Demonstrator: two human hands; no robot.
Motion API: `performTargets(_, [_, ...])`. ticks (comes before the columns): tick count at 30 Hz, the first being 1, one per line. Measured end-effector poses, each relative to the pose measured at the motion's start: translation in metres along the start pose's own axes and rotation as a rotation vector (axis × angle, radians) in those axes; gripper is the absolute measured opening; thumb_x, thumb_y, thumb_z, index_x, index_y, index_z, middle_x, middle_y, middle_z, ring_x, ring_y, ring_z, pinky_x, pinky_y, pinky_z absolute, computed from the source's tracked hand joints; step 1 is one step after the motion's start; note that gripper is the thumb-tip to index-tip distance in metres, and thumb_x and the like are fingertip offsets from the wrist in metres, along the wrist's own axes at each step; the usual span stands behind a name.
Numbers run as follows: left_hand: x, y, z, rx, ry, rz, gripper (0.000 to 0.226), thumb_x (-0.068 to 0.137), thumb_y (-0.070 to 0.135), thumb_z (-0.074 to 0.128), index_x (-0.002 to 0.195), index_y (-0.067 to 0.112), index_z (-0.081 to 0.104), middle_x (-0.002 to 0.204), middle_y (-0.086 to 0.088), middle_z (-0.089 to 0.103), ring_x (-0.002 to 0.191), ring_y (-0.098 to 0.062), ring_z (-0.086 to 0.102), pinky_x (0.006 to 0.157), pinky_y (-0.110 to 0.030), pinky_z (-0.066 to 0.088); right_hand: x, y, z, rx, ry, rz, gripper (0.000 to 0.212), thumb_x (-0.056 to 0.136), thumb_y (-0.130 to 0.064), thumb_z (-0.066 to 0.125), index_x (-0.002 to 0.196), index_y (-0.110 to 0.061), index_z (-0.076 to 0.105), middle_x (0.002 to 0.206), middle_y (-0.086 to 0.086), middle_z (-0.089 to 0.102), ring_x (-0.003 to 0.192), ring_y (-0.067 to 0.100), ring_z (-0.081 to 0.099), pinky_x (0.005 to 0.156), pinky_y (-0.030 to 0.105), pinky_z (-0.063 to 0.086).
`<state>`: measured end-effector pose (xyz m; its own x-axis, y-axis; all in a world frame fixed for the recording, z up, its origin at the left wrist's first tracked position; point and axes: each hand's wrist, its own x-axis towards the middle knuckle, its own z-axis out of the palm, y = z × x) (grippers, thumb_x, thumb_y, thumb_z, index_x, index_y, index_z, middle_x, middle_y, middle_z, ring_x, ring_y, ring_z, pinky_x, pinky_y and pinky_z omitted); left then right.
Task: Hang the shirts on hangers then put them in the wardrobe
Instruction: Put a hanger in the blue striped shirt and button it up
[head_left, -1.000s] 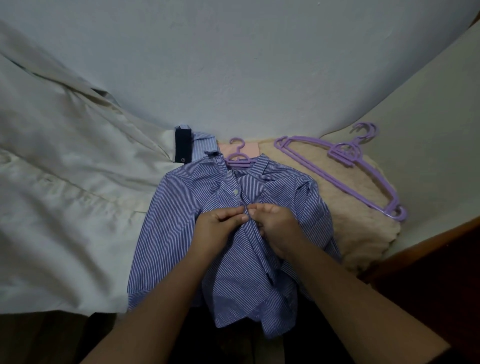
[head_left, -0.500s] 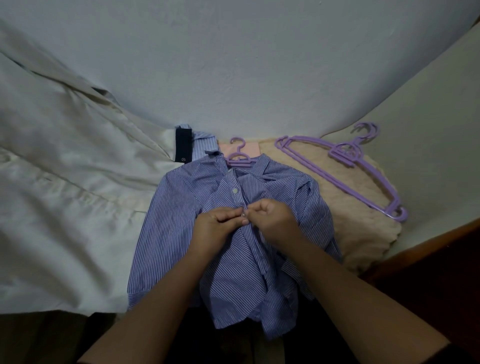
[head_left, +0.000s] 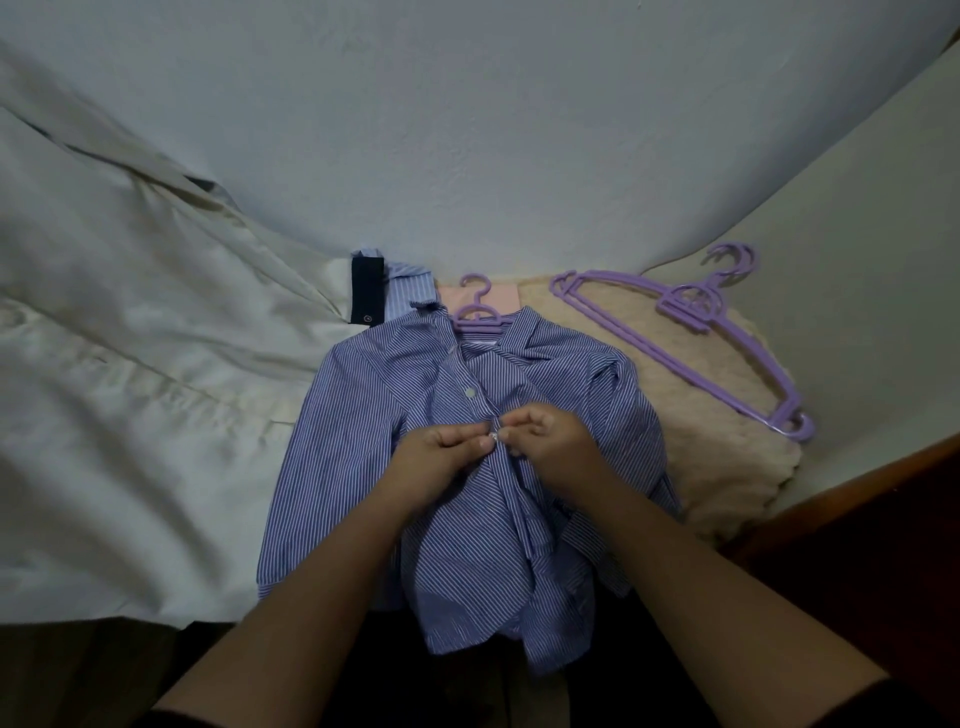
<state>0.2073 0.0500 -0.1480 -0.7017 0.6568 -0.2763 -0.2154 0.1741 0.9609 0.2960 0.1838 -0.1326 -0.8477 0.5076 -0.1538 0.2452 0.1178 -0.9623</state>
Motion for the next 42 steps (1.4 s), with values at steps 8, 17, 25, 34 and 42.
performTargets(8, [0.011,0.015,-0.008,0.242,0.188,0.154,0.032,0.076,0.022,0.079,0.107,0.018,0.071,0.102,0.003,0.070,0.096,-0.007,0.064,0.087,-0.019,0.050,0.009,-0.010,-0.011,-0.128,-0.007,-0.067,0.039,0.089,-0.013,0.064,0.128,-0.010,0.057,0.128,0.007,0.058,0.114,0.020,0.057,0.096,0.028,0.045])
performTargets(17, [0.064,0.064,-0.018,0.454,0.317,0.320,0.021,0.088,0.026,0.068,0.109,0.024,0.069,0.102,0.014,0.061,0.098,-0.002,0.054,0.080,-0.010,0.038,0.074,-0.025,-0.023,-0.232,0.057,-0.109,0.037,0.090,-0.018,0.063,0.125,-0.009,0.060,0.116,0.006,0.064,0.105,0.018,0.060,0.096,0.033,0.048])
performTargets(25, [0.160,0.091,-0.041,0.478,0.487,0.292,0.024,0.094,0.033,0.060,0.100,0.013,0.073,0.082,0.009,0.064,0.079,-0.007,0.058,0.070,-0.022,0.041,0.185,-0.024,-0.033,-0.517,0.067,-0.210,0.043,0.084,-0.019,0.069,0.125,-0.009,0.060,0.122,0.011,0.060,0.116,0.027,0.053,0.100,0.039,0.041])
performTargets(34, [0.229,0.053,-0.060,0.882,0.394,0.029,0.030,0.079,0.040,0.073,0.102,0.022,0.071,0.102,-0.004,0.067,0.094,-0.021,0.064,0.083,-0.033,0.053,0.253,0.004,-0.017,-1.017,-0.085,-0.142,0.080,0.075,-0.053,0.070,0.142,-0.029,0.035,0.145,-0.001,0.038,0.132,0.023,0.031,0.105,0.035,0.026])
performTargets(42, [0.229,0.038,-0.051,1.128,0.398,0.005,0.054,0.083,0.047,0.063,0.132,0.028,0.050,0.131,0.003,0.058,0.119,-0.020,0.053,0.101,-0.041,0.027,0.256,0.010,-0.020,-1.028,-0.130,-0.151,0.089,0.071,-0.053,0.073,0.144,-0.029,0.027,0.133,0.001,0.052,0.123,0.025,0.044,0.097,0.038,0.031])
